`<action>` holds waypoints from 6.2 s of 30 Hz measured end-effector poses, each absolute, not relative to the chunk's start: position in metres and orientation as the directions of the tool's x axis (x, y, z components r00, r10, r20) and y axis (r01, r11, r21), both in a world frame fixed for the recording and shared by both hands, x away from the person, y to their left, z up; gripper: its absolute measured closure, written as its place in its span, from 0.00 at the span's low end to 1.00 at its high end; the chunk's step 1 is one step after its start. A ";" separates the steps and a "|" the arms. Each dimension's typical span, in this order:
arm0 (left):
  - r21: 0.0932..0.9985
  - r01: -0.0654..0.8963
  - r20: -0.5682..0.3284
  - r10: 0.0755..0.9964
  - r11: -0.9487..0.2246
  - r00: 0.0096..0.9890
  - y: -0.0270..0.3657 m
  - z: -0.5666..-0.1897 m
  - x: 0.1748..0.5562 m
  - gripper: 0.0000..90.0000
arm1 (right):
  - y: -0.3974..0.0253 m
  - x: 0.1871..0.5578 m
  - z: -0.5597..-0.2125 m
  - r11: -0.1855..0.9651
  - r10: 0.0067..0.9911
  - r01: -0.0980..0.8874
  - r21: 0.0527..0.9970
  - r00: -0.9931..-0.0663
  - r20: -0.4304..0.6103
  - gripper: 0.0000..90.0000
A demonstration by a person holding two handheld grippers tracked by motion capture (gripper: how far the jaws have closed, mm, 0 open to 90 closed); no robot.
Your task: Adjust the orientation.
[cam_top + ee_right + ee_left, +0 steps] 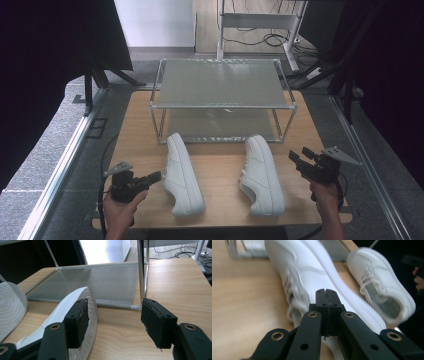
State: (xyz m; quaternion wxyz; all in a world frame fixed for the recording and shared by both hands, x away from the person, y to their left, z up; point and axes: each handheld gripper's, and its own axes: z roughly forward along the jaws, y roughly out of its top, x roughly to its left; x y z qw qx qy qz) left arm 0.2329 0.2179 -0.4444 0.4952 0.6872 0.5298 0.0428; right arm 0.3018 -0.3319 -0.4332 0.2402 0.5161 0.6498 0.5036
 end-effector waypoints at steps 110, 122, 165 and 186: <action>0.619 0.727 -0.371 0.704 -0.297 0.605 0.115 -0.461 0.290 1.00 | -0.333 0.294 -0.425 0.002 0.907 0.498 0.867 -0.366 0.207 0.40; 0.717 0.662 -0.396 0.654 -0.218 0.644 0.133 -0.439 0.277 0.94 | -0.322 0.292 -0.420 0.042 0.912 0.488 0.872 -0.375 0.166 0.40; 0.781 0.619 -0.453 0.758 0.083 0.469 0.192 -0.425 0.278 0.44 | -0.188 0.238 -0.458 0.519 0.666 0.467 0.716 -0.746 0.004 1.00; 0.755 0.653 -0.461 0.757 0.059 0.463 0.187 -0.432 0.280 0.44 | -0.211 0.229 -0.458 0.454 0.709 0.477 0.752 -0.705 0.020 1.00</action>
